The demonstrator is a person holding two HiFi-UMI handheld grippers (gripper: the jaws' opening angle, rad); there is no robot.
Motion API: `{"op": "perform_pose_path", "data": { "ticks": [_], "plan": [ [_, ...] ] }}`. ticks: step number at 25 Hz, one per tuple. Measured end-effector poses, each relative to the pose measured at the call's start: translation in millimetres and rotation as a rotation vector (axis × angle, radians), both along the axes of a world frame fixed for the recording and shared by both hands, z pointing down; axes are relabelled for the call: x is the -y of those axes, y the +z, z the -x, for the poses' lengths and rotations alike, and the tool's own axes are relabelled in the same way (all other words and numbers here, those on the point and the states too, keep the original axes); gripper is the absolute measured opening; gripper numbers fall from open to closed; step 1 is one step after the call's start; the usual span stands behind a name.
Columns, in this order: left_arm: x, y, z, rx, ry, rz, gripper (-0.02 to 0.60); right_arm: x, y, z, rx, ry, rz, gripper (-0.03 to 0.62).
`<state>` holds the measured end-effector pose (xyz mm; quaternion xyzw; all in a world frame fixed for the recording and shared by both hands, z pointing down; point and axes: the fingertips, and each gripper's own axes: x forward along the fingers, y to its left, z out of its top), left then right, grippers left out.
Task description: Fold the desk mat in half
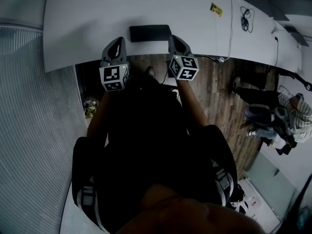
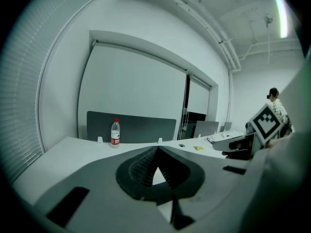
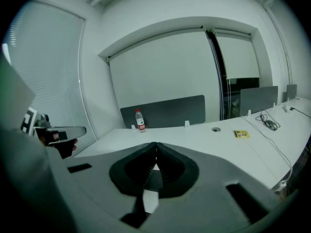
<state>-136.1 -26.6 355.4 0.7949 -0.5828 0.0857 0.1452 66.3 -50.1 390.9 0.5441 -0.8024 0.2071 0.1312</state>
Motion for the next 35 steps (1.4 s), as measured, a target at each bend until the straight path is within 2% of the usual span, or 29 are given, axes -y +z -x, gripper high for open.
{"op": "perform_pose_path", "data": {
  "ticks": [5, 10, 15, 19, 30, 35],
  "plan": [
    [-5.3, -30.9, -16.8, -0.007, -0.035, -0.072, 0.005, -4.8, -25.8, -8.5, 0.035, -0.012, -0.048, 0.002],
    [-6.6, -60.3, -24.8, 0.001, -0.065, -0.101, 0.005, -3.6, -41.5, -15.5, 0.035, -0.032, -0.078, 0.002],
    [-8.2, -87.9, -37.0, -0.033, -0.08, -0.168, 0.005, -9.7, -61.7, -18.5, 0.087, -0.043, -0.111, 0.002],
    [-14.6, -90.7, -46.6, -0.032, -0.066, -0.169, 0.005, -21.5, -73.1, -19.4, 0.13, -0.049, -0.117, 0.002],
    [-29.0, -87.5, -42.8, -0.023, -0.052, -0.159, 0.003, -45.1, -78.0, -10.4, 0.142, -0.06, -0.107, 0.002],
    [-26.7, -88.4, -56.5, -0.027, -0.051, -0.154, 0.005, -42.7, -81.1, -18.6, 0.155, -0.065, -0.117, 0.002]
  ]
}}
